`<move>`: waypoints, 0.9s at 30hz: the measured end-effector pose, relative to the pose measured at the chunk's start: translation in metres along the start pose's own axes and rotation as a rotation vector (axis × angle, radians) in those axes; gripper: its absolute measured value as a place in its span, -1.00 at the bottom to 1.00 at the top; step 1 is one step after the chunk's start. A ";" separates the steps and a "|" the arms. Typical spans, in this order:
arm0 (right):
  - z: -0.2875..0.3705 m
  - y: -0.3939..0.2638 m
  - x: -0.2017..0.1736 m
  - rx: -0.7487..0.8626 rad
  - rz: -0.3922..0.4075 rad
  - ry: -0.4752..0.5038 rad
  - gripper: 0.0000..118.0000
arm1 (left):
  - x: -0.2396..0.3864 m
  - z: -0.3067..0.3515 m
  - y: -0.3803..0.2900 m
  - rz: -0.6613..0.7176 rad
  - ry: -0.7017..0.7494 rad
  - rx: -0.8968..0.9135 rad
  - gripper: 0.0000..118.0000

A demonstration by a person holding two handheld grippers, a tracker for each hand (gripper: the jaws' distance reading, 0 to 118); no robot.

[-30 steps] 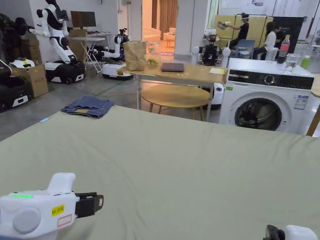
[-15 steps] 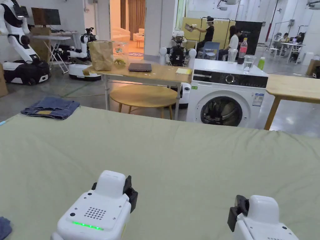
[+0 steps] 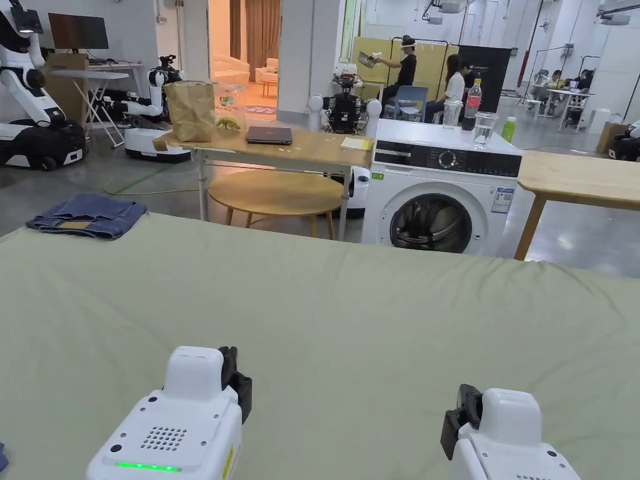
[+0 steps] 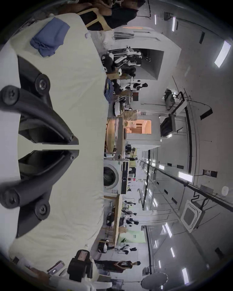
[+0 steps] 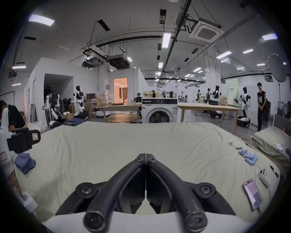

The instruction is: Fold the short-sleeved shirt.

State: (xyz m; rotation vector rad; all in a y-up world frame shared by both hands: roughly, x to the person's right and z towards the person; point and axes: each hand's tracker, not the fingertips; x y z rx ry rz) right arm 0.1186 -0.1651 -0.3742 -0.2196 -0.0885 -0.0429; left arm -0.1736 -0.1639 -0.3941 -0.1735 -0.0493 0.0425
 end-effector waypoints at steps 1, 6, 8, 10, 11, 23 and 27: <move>0.000 -0.001 0.000 -0.002 -0.012 0.004 -1.00 | 0.001 0.002 -0.002 -0.008 0.013 0.007 -0.99; 0.002 -0.005 -0.004 -0.006 -0.017 -0.002 -1.00 | -0.002 0.005 -0.003 -0.013 0.003 0.013 -0.99; 0.002 -0.005 -0.005 -0.003 -0.007 0.005 -1.00 | -0.002 0.004 0.000 -0.016 0.000 0.006 -0.99; 0.003 -0.005 -0.007 0.007 0.012 0.000 -1.00 | -0.003 0.004 0.002 -0.021 -0.009 0.012 -0.98; 0.004 -0.005 -0.008 0.016 0.018 -0.004 -1.00 | -0.001 0.004 0.003 -0.028 -0.007 0.014 -0.99; 0.004 0.003 -0.005 0.031 0.021 -0.044 0.45 | 0.002 0.006 0.008 -0.069 0.034 -0.015 0.31; 0.005 0.006 -0.007 0.041 0.027 -0.060 0.60 | -0.005 0.007 0.009 -0.003 0.012 -0.004 0.42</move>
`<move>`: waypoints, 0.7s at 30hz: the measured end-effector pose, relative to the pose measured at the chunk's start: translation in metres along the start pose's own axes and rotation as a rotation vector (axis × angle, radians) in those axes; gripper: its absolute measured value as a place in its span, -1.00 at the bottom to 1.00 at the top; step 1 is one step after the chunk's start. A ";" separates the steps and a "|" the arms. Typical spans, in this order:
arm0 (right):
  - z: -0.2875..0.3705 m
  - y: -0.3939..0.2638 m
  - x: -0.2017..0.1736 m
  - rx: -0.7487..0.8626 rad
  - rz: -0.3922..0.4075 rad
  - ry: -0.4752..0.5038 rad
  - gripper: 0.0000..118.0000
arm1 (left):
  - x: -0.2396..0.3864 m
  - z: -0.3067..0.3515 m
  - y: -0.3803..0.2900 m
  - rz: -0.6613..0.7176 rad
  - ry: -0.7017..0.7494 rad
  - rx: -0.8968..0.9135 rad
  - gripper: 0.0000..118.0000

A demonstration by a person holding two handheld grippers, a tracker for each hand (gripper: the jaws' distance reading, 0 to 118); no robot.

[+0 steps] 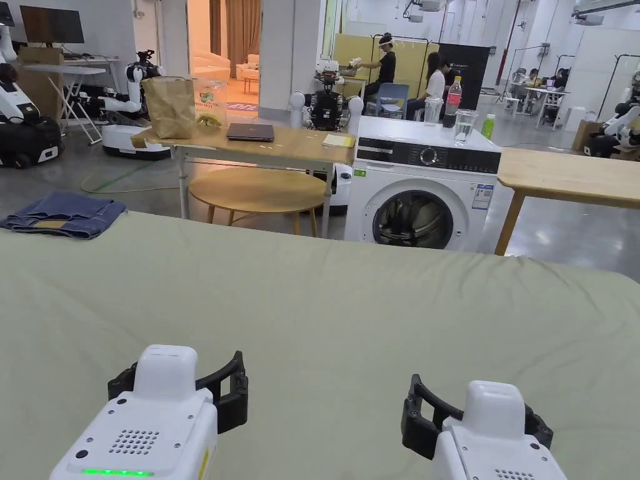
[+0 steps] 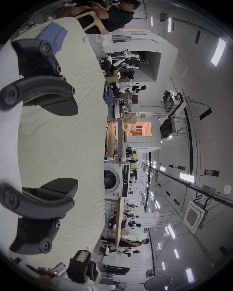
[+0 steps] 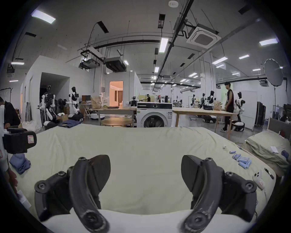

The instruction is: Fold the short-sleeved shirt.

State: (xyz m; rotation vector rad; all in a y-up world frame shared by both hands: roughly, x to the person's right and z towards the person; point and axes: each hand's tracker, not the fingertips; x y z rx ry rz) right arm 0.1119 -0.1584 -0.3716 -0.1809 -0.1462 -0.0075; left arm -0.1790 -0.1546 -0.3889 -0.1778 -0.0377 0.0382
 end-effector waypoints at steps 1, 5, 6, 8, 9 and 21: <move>0.000 0.001 0.000 0.000 -0.001 0.005 0.60 | -0.001 0.000 0.000 0.009 -0.009 -0.003 0.45; 0.001 0.002 -0.004 -0.001 -0.013 0.001 0.60 | -0.004 -0.001 -0.002 0.038 -0.018 -0.016 0.45; 0.002 0.001 -0.005 -0.001 -0.015 0.000 0.60 | -0.006 -0.001 -0.002 0.056 -0.035 -0.019 0.45; 0.002 0.001 -0.006 -0.001 -0.016 0.006 0.60 | -0.010 0.000 -0.001 0.091 -0.065 -0.021 0.45; 0.002 0.000 -0.007 0.000 -0.012 0.006 0.60 | -0.011 0.000 -0.001 0.099 -0.073 -0.021 0.45; -0.006 -0.003 -0.013 -0.060 -0.031 -0.052 0.60 | -0.020 -0.008 -0.002 0.301 -0.113 -0.054 0.45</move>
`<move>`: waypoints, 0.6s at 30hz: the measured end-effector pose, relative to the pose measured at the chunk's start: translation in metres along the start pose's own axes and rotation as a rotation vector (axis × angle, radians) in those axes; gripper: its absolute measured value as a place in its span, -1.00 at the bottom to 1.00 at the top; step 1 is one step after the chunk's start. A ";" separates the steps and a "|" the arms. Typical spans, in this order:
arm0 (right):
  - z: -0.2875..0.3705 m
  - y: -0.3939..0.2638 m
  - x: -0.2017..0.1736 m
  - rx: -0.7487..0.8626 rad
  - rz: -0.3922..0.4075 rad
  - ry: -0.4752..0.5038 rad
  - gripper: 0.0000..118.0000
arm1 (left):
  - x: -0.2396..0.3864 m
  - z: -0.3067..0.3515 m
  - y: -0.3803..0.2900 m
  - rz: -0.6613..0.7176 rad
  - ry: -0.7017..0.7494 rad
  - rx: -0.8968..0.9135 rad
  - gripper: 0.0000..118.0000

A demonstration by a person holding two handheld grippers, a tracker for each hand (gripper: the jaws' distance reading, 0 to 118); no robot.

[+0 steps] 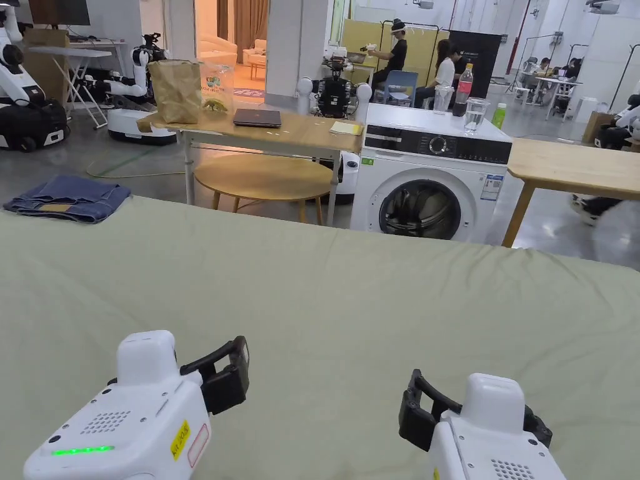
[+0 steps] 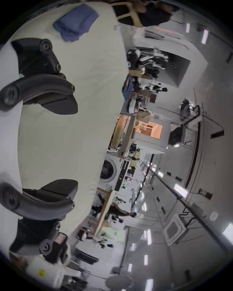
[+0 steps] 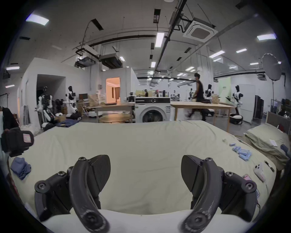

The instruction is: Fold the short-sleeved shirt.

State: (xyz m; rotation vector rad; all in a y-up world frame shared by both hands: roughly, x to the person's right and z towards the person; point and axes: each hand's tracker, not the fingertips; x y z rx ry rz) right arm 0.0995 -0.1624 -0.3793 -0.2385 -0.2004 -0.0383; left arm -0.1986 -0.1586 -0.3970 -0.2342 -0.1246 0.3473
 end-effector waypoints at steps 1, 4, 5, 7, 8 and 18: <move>0.000 0.000 -0.001 -0.002 0.007 -0.008 0.60 | -0.002 0.001 -0.001 0.014 -0.012 0.012 0.45; 0.001 0.000 -0.001 0.007 0.017 -0.017 0.60 | -0.004 0.002 -0.002 0.009 0.003 0.042 0.45; 0.001 -0.001 0.000 0.012 0.014 -0.016 0.60 | -0.004 0.003 -0.002 -0.006 0.003 0.053 0.45; 0.002 0.000 0.000 0.018 0.000 -0.018 0.60 | -0.003 0.002 -0.003 -0.048 0.006 0.047 0.45; 0.002 0.001 0.001 0.022 -0.010 -0.021 0.60 | -0.002 0.001 -0.004 -0.076 0.019 0.045 0.45; 0.004 0.005 0.006 -0.007 -0.127 0.023 0.60 | 0.014 0.002 -0.012 -0.300 0.094 0.053 0.45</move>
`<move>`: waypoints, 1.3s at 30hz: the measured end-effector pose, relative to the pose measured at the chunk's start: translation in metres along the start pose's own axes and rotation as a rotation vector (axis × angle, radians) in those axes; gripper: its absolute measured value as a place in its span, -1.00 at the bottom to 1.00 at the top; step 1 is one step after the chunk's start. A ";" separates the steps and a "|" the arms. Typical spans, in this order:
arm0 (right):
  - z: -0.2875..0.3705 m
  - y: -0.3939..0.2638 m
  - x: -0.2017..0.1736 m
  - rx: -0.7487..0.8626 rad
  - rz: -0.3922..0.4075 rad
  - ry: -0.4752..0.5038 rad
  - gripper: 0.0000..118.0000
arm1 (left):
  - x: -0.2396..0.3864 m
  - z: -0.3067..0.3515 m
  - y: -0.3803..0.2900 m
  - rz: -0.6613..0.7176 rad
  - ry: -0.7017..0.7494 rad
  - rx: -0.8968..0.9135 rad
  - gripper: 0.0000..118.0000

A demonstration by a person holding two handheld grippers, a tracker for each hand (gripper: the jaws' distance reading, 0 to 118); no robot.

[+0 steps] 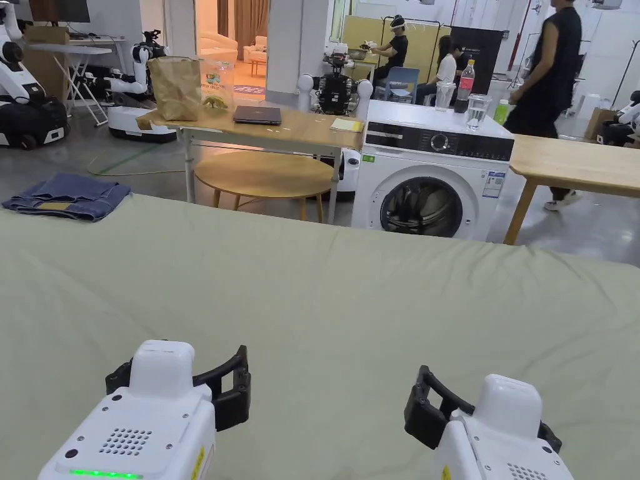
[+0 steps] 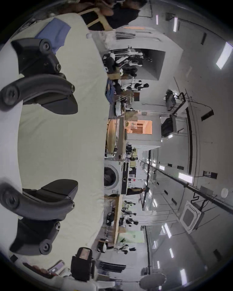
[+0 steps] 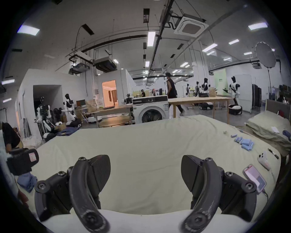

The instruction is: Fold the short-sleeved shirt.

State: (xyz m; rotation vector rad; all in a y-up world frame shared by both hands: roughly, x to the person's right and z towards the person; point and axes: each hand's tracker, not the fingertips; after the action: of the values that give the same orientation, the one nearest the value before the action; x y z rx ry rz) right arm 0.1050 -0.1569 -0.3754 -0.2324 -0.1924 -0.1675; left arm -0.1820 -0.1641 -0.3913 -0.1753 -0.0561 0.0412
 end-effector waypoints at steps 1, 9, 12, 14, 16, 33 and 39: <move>-0.001 0.001 0.000 -0.005 -0.007 -0.011 0.60 | 0.001 0.000 0.000 -0.004 0.004 -0.002 0.45; -0.002 0.005 0.003 -0.040 -0.056 -0.058 0.60 | 0.003 0.003 -0.001 0.002 -0.005 -0.002 0.45; -0.003 0.006 0.002 -0.048 -0.058 -0.072 0.60 | 0.002 0.003 0.000 0.011 -0.012 -0.002 0.45; -0.003 0.005 -0.002 -0.046 -0.036 -0.100 0.60 | 0.003 0.003 0.001 0.015 -0.016 0.000 0.45; -0.003 0.005 -0.006 -0.049 -0.018 -0.125 0.60 | 0.003 0.002 0.003 0.016 -0.015 -0.001 0.45; -0.004 0.000 -0.019 -0.068 0.067 -0.219 0.60 | -0.009 0.004 0.004 0.072 -0.006 -0.019 0.45; -0.006 -0.007 -0.019 -0.063 0.089 -0.229 0.60 | -0.010 0.004 0.003 0.067 -0.006 -0.036 0.45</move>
State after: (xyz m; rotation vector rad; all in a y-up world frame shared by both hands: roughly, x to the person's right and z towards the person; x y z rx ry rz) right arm 0.0864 -0.1621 -0.3839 -0.3226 -0.4035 -0.0586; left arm -0.1921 -0.1613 -0.3887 -0.2127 -0.0573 0.1074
